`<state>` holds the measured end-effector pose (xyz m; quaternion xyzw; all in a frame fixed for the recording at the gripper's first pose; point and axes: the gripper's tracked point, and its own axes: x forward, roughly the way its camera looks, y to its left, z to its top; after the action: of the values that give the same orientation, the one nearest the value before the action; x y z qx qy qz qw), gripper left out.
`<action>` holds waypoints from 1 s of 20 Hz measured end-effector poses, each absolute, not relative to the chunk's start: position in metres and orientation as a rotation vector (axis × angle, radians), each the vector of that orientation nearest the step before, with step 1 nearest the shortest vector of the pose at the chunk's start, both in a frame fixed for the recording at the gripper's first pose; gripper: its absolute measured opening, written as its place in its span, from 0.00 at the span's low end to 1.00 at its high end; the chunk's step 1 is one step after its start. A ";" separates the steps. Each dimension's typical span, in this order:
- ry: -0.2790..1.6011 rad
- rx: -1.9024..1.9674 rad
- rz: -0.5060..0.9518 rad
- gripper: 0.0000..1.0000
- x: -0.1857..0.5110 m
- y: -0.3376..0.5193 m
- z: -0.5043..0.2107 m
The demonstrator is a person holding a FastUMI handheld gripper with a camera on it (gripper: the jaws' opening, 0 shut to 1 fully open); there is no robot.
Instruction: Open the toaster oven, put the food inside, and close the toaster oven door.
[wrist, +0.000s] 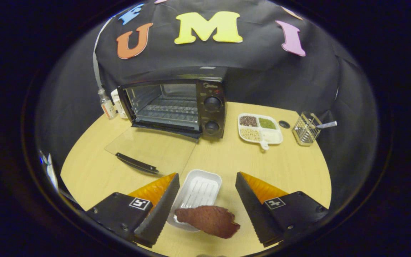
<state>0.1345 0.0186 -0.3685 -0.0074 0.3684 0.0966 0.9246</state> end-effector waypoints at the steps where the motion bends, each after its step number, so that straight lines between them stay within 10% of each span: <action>1: 0.789 0.020 0.224 1.00 0.127 0.014 -0.376; 7: 0.981 0.242 0.362 0.75 0.096 0.010 -0.411; 15: 1.108 0.563 0.453 0.18 0.087 0.012 -0.405; 20: 1.054 0.564 0.505 0.14 0.088 0.016 -0.372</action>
<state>0.0876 0.0162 -0.3719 0.2626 0.4907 0.2350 0.7969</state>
